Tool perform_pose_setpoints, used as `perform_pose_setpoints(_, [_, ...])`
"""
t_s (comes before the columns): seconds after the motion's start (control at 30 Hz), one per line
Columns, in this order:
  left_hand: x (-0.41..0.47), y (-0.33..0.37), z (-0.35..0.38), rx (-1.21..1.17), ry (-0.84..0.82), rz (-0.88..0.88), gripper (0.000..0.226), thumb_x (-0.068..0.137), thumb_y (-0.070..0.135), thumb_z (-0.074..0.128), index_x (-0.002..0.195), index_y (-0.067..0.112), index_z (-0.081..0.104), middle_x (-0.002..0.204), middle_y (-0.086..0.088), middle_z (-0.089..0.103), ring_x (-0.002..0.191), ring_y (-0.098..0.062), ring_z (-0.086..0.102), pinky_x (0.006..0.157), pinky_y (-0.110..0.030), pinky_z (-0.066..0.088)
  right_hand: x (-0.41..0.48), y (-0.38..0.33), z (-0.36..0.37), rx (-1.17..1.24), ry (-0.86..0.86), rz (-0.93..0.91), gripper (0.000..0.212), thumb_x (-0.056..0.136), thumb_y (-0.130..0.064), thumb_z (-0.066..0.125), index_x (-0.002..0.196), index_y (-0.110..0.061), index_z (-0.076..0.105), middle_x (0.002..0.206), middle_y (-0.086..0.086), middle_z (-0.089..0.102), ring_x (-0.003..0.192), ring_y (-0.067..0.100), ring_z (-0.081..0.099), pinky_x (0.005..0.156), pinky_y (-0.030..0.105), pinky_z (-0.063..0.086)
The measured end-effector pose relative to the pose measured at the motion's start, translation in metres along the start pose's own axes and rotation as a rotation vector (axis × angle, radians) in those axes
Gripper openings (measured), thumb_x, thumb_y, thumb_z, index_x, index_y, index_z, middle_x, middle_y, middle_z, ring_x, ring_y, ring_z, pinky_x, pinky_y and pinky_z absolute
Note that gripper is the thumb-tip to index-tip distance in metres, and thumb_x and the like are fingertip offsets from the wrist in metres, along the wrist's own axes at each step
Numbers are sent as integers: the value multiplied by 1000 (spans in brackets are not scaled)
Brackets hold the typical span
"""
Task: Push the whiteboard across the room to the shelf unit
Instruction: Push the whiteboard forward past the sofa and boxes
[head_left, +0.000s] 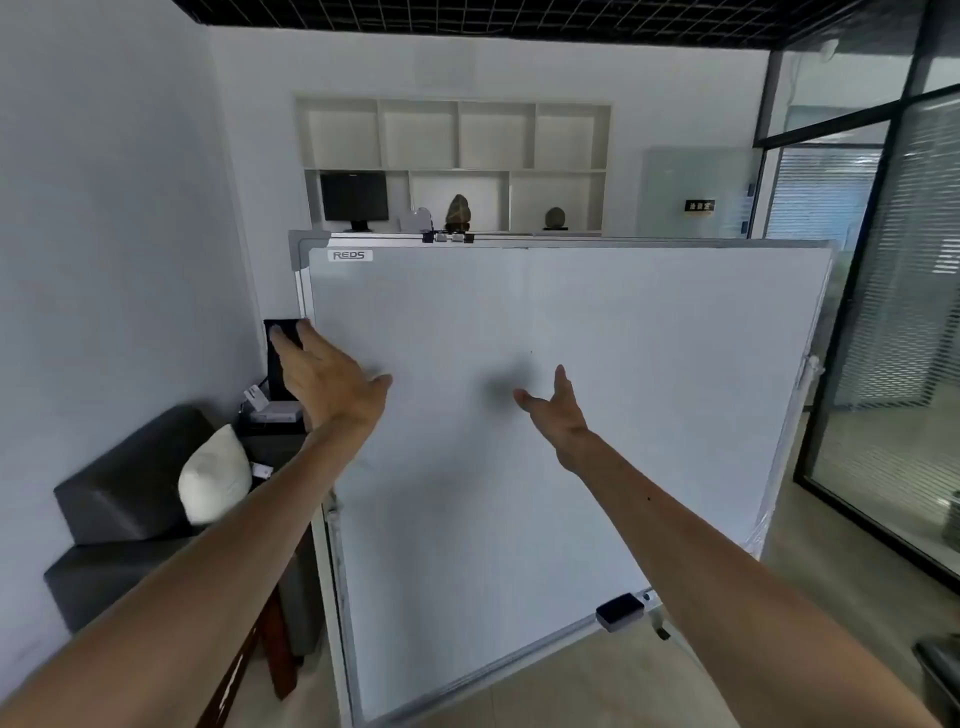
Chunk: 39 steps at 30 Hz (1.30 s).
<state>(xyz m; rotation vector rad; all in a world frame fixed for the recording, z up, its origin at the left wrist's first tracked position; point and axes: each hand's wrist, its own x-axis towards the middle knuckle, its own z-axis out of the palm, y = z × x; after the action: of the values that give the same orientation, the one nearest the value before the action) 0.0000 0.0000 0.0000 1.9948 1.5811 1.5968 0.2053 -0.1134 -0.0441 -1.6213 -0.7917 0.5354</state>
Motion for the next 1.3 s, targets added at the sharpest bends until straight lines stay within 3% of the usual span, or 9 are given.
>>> perform_pose_setpoints(0.17, [9,-11,14,-20,-100,-95,128,53,37,90,145,-2,10,151,-20,15,135,-38,29,113,-47,26,12,-1,10,-119,-6,6,95,89,-47,59,153,-32,-11,164,3,-13,152,25,11,119,41,22])
perform_pose_setpoints(0.33, [13,-17,31,-102,-124,-197,110,50,34,89,133,-3,26,138,-16,34,130,-37,36,107,-49,32,25,9,30,-135,-7,-24,103,85,-51,62,152,-32,-13,164,6,-14,152,27,11,121,44,23])
perform_pose_setpoints(0.5, [21,-21,45,-112,-106,-242,121,50,30,92,141,-4,18,140,-18,31,130,-34,32,105,-50,31,49,22,38,-230,38,25,108,84,-53,63,152,-28,-17,163,12,-16,150,36,12,119,51,24])
perform_pose_setpoints(0.63, [25,-34,56,-132,-86,-215,125,47,31,94,141,-2,18,135,-18,31,123,-34,37,97,-54,41,66,34,42,-228,49,51,115,81,-57,64,151,-24,-20,161,15,-19,151,36,6,121,49,19])
perform_pose_setpoints(0.8, [32,-45,62,-120,-99,-160,125,47,38,92,140,-5,20,130,-18,33,118,-32,38,95,-47,44,82,36,58,-281,101,40,108,82,-59,60,154,-19,-11,160,13,-1,147,35,17,116,44,26])
perform_pose_setpoints(0.9, [36,-50,65,-99,-89,-120,119,51,41,90,137,-7,23,130,-20,33,117,-31,35,99,-37,36,88,34,73,-295,131,48,111,83,-58,60,153,-10,-12,156,19,4,143,34,23,115,44,30])
perform_pose_setpoints(1.03, [36,-51,65,-84,-132,-99,108,60,41,85,133,-9,23,137,-22,28,127,-34,28,107,-36,24,96,36,88,-269,188,62,115,80,-58,63,153,-14,-14,157,22,-1,141,41,26,114,49,30])
perform_pose_setpoints(1.17, [43,-54,70,-177,-156,-106,104,61,34,87,133,-5,23,141,-21,22,132,-33,20,104,-41,34,106,39,93,-242,187,62,114,81,-56,63,152,-19,-17,159,16,-11,144,43,18,115,53,28])
perform_pose_setpoints(1.3, [51,-57,79,-200,-159,-107,98,60,33,88,127,-3,26,135,-20,27,124,-32,31,98,-40,39,119,45,97,-200,166,58,111,83,-55,61,151,-24,-21,159,13,-25,148,44,4,119,54,20])
